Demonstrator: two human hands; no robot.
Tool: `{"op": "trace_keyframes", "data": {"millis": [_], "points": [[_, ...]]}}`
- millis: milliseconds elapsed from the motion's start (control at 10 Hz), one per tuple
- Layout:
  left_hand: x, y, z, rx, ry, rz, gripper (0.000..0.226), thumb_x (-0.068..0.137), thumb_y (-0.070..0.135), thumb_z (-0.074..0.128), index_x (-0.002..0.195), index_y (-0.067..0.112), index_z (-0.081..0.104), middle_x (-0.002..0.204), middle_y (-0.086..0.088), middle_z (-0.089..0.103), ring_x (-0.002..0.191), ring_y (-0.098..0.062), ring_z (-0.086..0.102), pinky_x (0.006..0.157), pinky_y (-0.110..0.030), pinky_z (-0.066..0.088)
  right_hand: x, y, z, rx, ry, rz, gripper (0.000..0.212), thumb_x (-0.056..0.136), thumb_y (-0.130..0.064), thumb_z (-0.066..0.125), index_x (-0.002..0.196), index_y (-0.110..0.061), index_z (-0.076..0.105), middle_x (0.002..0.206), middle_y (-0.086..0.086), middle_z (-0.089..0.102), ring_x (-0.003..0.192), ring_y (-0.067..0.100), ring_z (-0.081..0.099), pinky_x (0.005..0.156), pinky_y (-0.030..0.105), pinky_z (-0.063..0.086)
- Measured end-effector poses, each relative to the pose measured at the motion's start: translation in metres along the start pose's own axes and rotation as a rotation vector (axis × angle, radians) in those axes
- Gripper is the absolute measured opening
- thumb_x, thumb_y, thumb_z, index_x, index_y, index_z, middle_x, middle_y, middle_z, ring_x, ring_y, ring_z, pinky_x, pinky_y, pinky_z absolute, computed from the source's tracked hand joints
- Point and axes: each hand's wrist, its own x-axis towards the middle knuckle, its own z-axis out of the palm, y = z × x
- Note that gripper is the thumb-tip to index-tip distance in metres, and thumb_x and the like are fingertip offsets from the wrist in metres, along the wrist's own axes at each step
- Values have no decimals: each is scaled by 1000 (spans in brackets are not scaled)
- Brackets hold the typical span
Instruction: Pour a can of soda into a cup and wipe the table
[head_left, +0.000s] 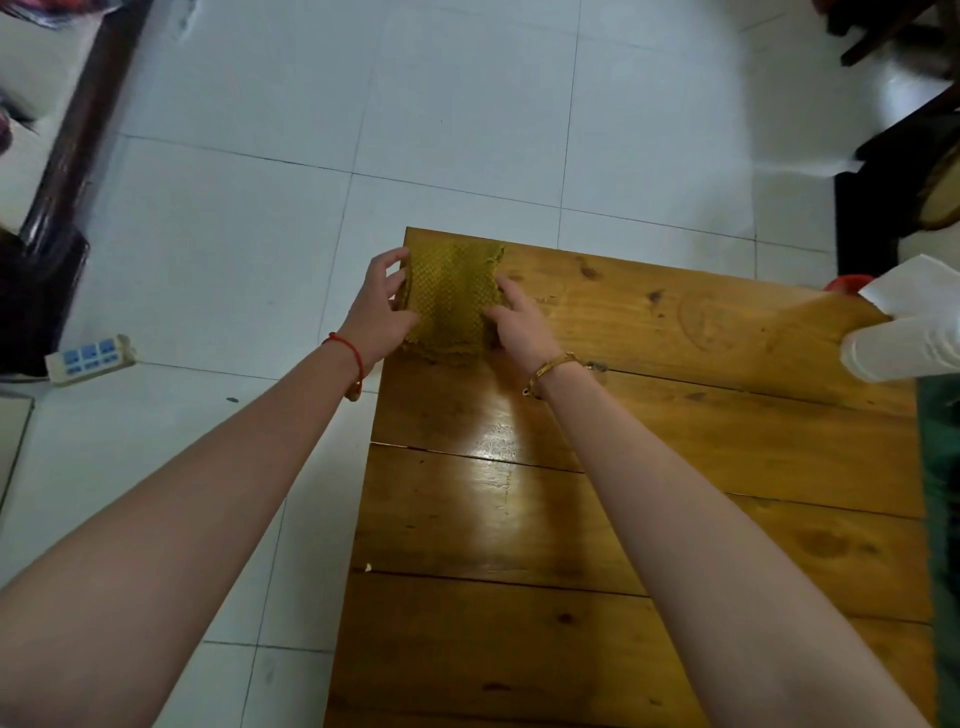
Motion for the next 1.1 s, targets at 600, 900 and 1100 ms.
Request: {"op": "trace_keyframes", "data": {"millis": [600,900,1100], "points": [[-27,-2,1,346,78,-31,41,97,1,53,138,7,54,149,-13,45,130,-33,51,107,-42,46,-30,17,0,-314,232,-52,42,96,-10,53,137,-7,44,92,-3,59,83,15,60,75,34,55],[-82,-3,6,640,68,68,49,95,5,53,144,7,46,152,-12,39,138,-30,39,114,-41,35,-81,32,-33,-852,207,-168,45,100,-30,44,142,-12,43,142,10,49,132,29,40,109,44,38],[-138,27,9,820,70,237,54,95,17,54,147,10,41,156,-9,34,142,-27,33,116,-43,32,-143,27,-70,-985,245,-262,53,101,-37,42,149,-15,36,149,9,44,145,29,27,117,44,27]]}}
